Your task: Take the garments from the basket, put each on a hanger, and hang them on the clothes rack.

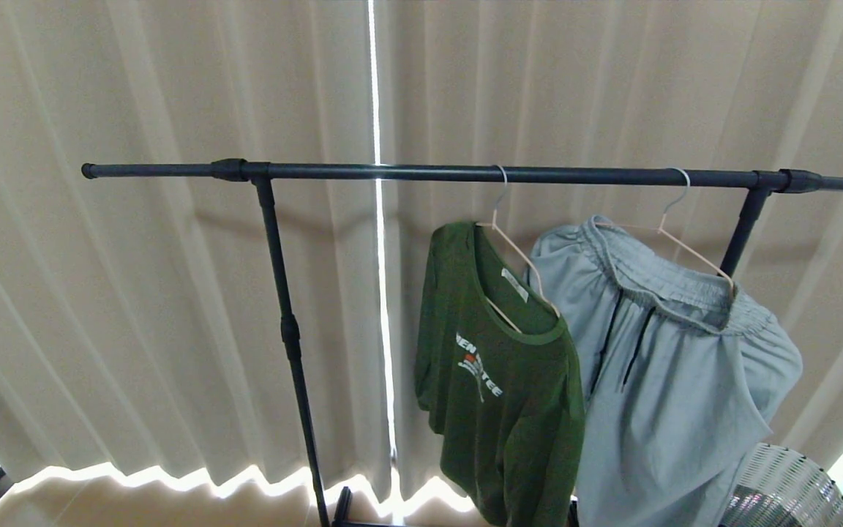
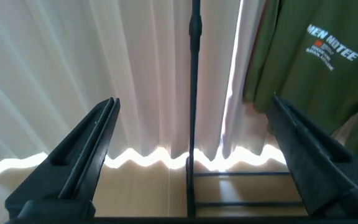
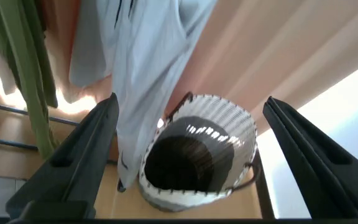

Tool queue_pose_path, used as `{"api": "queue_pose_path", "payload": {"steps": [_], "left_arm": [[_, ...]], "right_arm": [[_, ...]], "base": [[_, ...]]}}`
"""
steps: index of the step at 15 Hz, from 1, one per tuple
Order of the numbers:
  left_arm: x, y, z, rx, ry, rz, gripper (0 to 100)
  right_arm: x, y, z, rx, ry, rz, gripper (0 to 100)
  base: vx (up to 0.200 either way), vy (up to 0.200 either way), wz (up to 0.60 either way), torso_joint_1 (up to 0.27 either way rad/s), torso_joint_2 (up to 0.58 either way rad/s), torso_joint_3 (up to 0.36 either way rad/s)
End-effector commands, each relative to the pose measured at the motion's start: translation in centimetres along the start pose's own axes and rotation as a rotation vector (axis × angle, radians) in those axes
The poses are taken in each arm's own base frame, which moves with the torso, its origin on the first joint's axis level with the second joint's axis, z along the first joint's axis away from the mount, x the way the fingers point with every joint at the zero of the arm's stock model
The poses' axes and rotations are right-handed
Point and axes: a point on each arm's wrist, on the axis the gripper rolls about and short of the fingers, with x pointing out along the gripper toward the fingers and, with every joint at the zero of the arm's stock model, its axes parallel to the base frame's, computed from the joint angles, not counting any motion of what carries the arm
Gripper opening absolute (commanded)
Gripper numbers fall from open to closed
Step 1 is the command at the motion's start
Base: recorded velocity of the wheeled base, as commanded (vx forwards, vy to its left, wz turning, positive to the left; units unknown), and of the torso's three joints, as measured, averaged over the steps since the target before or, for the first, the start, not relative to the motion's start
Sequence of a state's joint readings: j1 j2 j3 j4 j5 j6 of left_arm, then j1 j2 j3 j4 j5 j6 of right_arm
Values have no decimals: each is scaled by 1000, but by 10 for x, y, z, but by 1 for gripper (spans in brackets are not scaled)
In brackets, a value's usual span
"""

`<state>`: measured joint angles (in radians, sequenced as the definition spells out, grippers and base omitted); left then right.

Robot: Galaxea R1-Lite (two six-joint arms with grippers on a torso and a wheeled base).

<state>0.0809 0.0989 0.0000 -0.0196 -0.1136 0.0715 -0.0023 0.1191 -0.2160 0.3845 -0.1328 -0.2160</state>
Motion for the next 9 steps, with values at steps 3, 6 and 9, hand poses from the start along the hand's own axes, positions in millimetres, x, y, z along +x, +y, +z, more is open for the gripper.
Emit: {"api": "queue_pose_path", "payload": {"steps": [3,6,9], "left_arm": [[-1,0,0,8,-9,0,100],[-3,0,-1,31,-34,-73,100],[-7,0,-2,37,-93,-93,100]], "right_arm": [[-7,2,-12,216,-91,-1,100],[2,4,-14,213,-150,23,100],[14,9,-18,172,-260,105,100]], "base": [[0,0,0,0,0,0],[0,0,0,0,0,0],[0,0,0,0,0,0]]}}
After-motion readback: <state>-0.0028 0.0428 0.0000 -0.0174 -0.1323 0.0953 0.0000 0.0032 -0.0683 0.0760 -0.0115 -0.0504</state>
